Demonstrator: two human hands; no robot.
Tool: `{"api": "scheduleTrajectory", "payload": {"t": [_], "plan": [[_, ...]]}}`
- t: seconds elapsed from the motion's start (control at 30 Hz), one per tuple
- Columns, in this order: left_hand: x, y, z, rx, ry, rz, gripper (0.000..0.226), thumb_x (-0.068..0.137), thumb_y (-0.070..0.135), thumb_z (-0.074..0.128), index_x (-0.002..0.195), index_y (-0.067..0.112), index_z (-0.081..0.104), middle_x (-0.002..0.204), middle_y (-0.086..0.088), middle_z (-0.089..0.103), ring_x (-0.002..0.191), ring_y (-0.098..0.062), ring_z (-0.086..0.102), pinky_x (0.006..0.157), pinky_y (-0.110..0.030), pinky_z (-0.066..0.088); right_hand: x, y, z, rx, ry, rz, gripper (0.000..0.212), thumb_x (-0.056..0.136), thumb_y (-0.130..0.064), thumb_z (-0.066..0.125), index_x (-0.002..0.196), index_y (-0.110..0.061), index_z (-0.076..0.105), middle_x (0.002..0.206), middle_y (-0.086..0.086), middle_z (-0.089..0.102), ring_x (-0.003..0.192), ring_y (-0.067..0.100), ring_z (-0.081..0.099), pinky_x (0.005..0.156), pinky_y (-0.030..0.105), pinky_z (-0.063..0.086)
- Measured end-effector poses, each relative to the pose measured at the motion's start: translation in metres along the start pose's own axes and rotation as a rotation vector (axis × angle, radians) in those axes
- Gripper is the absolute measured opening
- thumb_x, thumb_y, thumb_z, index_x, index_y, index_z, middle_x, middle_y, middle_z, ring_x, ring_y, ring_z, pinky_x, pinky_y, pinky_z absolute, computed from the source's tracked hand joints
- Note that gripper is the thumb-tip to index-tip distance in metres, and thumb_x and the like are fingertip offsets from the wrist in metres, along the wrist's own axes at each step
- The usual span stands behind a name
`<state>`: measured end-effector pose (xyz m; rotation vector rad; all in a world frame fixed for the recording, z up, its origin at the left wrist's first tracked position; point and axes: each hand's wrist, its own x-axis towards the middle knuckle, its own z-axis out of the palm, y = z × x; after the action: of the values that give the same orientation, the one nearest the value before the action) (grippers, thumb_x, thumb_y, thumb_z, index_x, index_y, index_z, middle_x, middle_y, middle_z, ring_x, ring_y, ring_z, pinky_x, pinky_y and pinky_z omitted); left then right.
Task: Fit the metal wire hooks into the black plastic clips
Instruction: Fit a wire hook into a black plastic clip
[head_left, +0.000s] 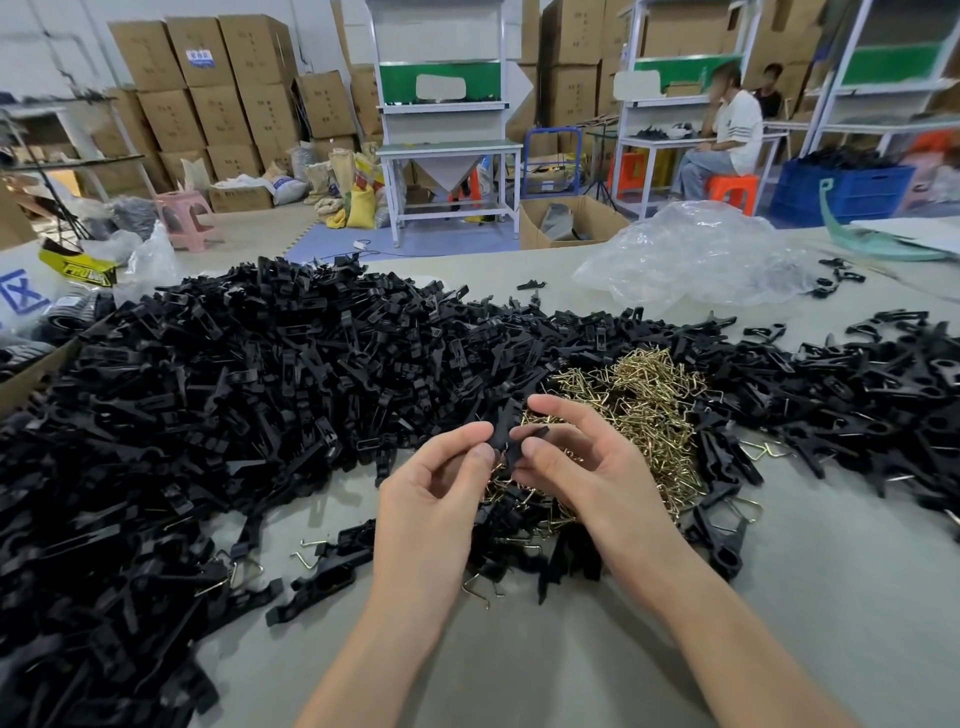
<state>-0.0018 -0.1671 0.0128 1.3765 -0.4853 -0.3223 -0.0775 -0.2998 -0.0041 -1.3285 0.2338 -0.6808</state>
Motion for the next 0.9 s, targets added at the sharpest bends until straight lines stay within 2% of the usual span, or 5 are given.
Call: {"api": "scheduleTrajectory", "payload": {"t": [0.27,0.4,0.53,0.73,0.9], "plan": [[0.0,-0.004,0.0,0.043,-0.031,0.01,0.016,0.093,0.017,0.069,0.098,0.03,0.078,0.087,-0.002,0.076,0.08,-0.006,0.067,0.071,-0.008,0.049,0.001,0.001,0.0,0.005,0.01,0.011,0.034,0.093,0.0,0.066,0.12,-0.02,0.068,0.098,0.003,0.075,0.092,0.018,0.073,0.083,0.026,0.059],[0.001,-0.004,-0.001,0.057,-0.062,0.02,0.017,0.093,0.016,0.069,0.099,0.029,0.077,0.087,0.007,0.077,0.081,-0.003,0.069,0.07,-0.007,0.047,0.002,0.0,0.0,0.013,0.021,0.012,0.033,0.092,-0.001,0.067,0.119,-0.021,0.069,0.099,0.004,0.075,0.094,0.019,0.074,0.083,0.026,0.059],[-0.001,-0.007,0.0,0.185,-0.077,0.093,0.021,0.092,0.024,0.071,0.106,0.039,0.073,0.087,0.01,0.072,0.074,-0.001,0.064,0.067,-0.01,0.046,0.003,-0.001,0.0,0.061,0.035,0.021,0.035,0.08,-0.015,0.074,0.114,-0.024,0.072,0.097,0.005,0.075,0.095,0.023,0.075,0.081,0.026,0.06],[-0.003,-0.012,0.001,0.465,-0.034,0.339,0.032,0.091,0.023,0.072,0.117,0.04,0.064,0.104,0.022,0.064,0.101,0.0,0.061,0.085,-0.011,0.045,0.003,-0.001,0.0,0.083,0.028,0.012,0.035,0.076,-0.02,0.078,0.11,-0.029,0.075,0.088,0.0,0.073,0.093,0.022,0.075,0.081,0.026,0.06],[-0.005,-0.013,0.005,0.272,0.038,0.298,0.034,0.09,0.02,0.073,0.112,0.044,0.065,0.105,0.025,0.069,0.102,0.001,0.065,0.084,-0.01,0.047,0.0,-0.003,0.003,0.049,-0.011,0.008,0.037,0.076,-0.027,0.078,0.113,-0.028,0.076,0.103,0.002,0.076,0.102,0.019,0.073,0.085,0.024,0.058]]}}
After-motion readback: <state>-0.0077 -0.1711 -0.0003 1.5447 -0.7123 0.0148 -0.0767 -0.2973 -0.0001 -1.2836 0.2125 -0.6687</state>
